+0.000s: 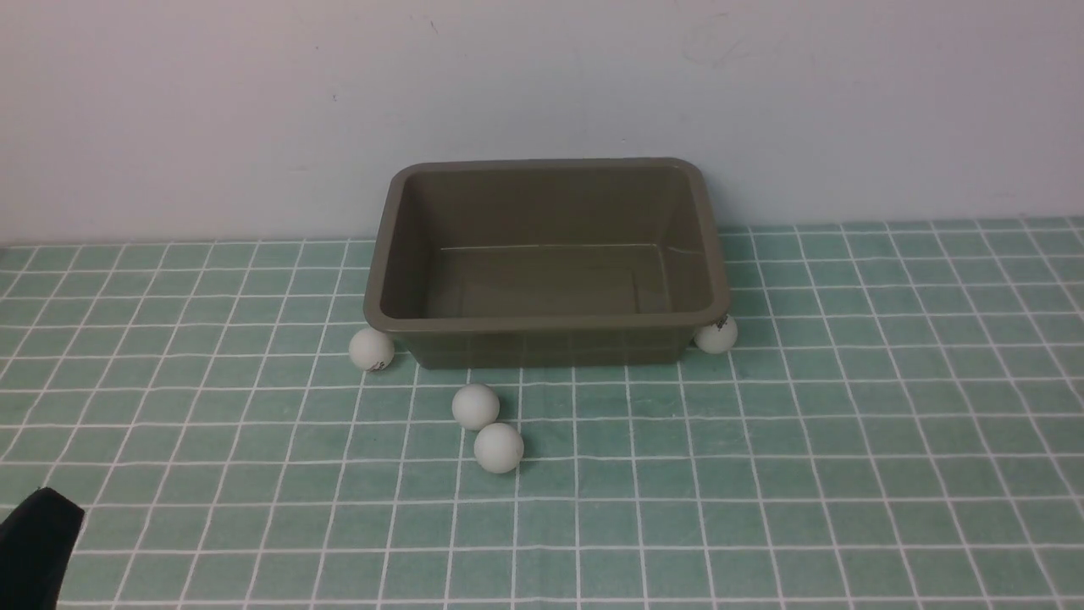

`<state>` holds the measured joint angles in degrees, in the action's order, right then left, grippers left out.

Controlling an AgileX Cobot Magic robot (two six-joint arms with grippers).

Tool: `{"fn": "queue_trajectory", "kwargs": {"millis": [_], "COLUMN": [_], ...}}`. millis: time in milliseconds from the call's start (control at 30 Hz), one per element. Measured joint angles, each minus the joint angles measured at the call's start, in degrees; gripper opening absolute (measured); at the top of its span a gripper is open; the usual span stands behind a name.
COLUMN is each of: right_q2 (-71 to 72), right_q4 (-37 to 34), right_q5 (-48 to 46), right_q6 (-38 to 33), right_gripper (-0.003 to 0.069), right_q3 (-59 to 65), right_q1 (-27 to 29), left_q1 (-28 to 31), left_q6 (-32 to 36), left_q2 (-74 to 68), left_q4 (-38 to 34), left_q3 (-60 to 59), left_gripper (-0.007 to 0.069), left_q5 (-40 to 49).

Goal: Put the table tennis balls in the box on the green coffee tablecloth.
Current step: 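Reach for and grasp a ping pong ball on the table beside the basket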

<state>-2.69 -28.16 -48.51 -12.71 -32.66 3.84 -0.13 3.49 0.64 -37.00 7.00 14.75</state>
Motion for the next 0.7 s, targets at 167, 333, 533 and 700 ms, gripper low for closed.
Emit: {"fn": "queue_trajectory", "kwargs": {"millis": [167,333,533,700], "right_q2": [-3.4,-10.2,-19.5,-29.0], "right_q4": [-9.1,-18.3,-31.8,-39.8], "right_q5": [-0.7,-4.3,-7.2,-10.2], "right_q6": [-11.2,-22.8,-39.4,-45.6], "right_gripper": [0.0407,0.0407,0.0407,0.0407], "right_q3": [0.0,0.0,-0.1,-0.1], "right_q1": [0.0,0.0,0.0,0.0], "left_q1": [0.0,0.0,0.0,0.0], "left_q6": [10.0,17.2,18.9,19.9], "left_q2": [-1.7,-8.3,-15.5,-19.5], "left_q4": [0.1,2.1,7.6,7.9], "left_q3": [8.6,16.1,20.9,21.7], "left_gripper": [0.0478,0.0478,0.0478,0.0478], "left_q5": [12.6,21.1,23.0,22.5]}}
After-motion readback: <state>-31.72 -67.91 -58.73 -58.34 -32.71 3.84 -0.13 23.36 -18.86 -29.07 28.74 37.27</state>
